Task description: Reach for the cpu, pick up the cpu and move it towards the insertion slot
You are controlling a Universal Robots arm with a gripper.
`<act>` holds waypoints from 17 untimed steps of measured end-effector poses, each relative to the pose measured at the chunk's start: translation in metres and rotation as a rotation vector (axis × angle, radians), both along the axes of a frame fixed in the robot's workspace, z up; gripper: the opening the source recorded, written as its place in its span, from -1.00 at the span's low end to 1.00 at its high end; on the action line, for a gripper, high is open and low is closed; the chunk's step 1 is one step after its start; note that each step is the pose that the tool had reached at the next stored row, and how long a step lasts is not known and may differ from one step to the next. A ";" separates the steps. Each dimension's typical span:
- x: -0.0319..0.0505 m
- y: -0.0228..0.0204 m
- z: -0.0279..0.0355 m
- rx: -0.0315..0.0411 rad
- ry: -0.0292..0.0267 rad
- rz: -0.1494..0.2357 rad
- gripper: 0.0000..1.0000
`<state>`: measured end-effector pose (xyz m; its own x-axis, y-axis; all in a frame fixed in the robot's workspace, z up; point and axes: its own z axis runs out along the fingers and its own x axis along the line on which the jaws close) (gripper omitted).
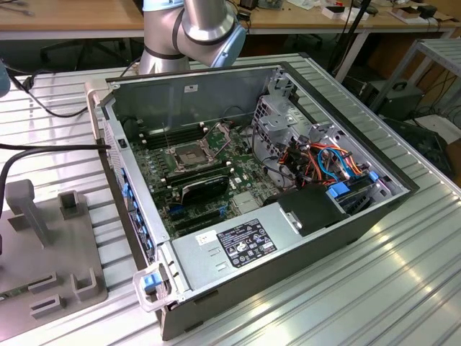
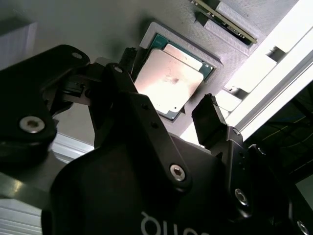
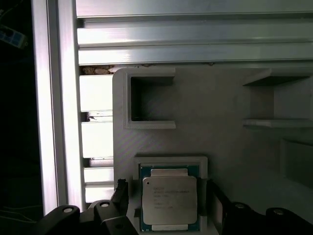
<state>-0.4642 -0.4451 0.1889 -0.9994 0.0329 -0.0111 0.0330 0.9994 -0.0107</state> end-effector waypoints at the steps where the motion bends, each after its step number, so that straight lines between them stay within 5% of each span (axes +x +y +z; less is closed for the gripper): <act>1: 0.0000 0.0000 0.0000 -0.0001 0.0001 0.000 0.47; 12: 0.0005 0.0002 -0.0007 -0.0005 0.0000 0.000 0.47; 17: 0.0007 0.0002 -0.0007 -0.0005 0.0000 0.000 0.30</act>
